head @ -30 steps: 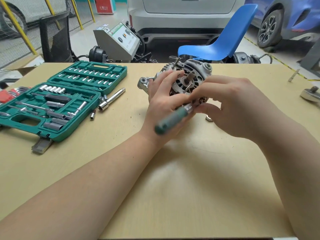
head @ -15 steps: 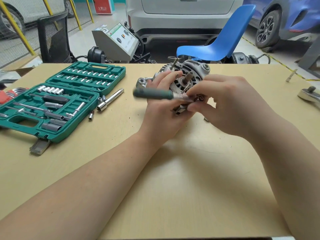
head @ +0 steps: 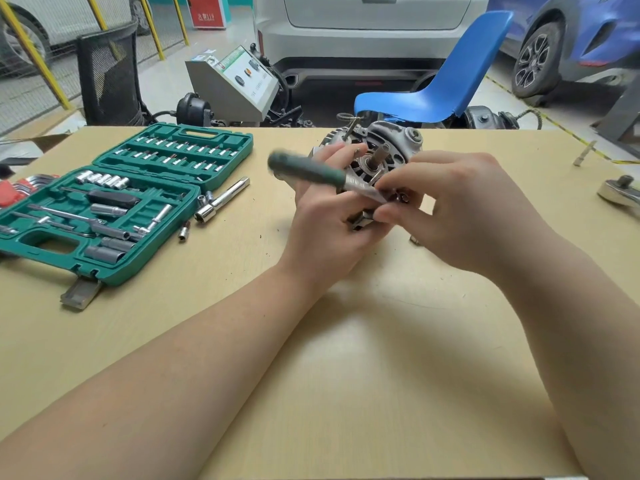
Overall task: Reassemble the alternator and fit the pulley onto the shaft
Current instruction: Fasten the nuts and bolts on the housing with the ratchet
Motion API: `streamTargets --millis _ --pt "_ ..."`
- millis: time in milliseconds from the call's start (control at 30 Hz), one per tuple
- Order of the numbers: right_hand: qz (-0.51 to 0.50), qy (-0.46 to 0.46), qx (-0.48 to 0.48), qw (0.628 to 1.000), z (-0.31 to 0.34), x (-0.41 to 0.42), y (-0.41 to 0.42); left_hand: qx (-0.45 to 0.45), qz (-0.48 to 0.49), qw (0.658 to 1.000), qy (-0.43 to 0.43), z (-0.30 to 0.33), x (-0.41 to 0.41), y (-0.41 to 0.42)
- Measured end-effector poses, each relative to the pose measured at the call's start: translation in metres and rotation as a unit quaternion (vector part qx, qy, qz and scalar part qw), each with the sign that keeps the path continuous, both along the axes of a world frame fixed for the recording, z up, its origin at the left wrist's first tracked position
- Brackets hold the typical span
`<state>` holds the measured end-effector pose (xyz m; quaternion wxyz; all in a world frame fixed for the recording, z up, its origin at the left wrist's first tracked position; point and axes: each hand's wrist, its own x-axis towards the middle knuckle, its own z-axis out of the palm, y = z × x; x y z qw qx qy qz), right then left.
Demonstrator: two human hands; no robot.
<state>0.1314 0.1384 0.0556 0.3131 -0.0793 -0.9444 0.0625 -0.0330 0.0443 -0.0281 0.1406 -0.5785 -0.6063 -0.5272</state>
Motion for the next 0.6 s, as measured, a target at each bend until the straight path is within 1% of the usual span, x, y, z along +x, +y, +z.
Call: streamTargets --millis 100,200,300,400,500,600 --pt "-0.017 0.006 0.000 1.000 -0.001 -0.004 0.000 -0.004 -0.003 1.000 0.007 0.002 0.002 -0.001" --pt "0.040 -0.025 -0.018 0.999 0.000 0.002 0.006 -0.004 -0.004 1.000 -0.017 0.004 0.002 -0.003" --pt "0.077 -0.043 -0.028 0.996 0.000 0.009 0.010 -0.026 -0.006 0.999 0.028 0.004 0.000 -0.004" --pt "0.040 -0.013 -0.015 0.999 -0.003 0.004 0.008 -0.034 0.008 0.999 0.004 0.004 -0.002 -0.003" --pt "-0.015 0.016 -0.013 1.000 -0.005 -0.004 0.005 -0.007 -0.004 1.000 0.021 0.004 0.000 -0.002" --pt "-0.008 0.005 -0.015 1.000 -0.003 -0.002 0.008 0.000 -0.003 1.000 0.022 0.003 0.001 -0.002"
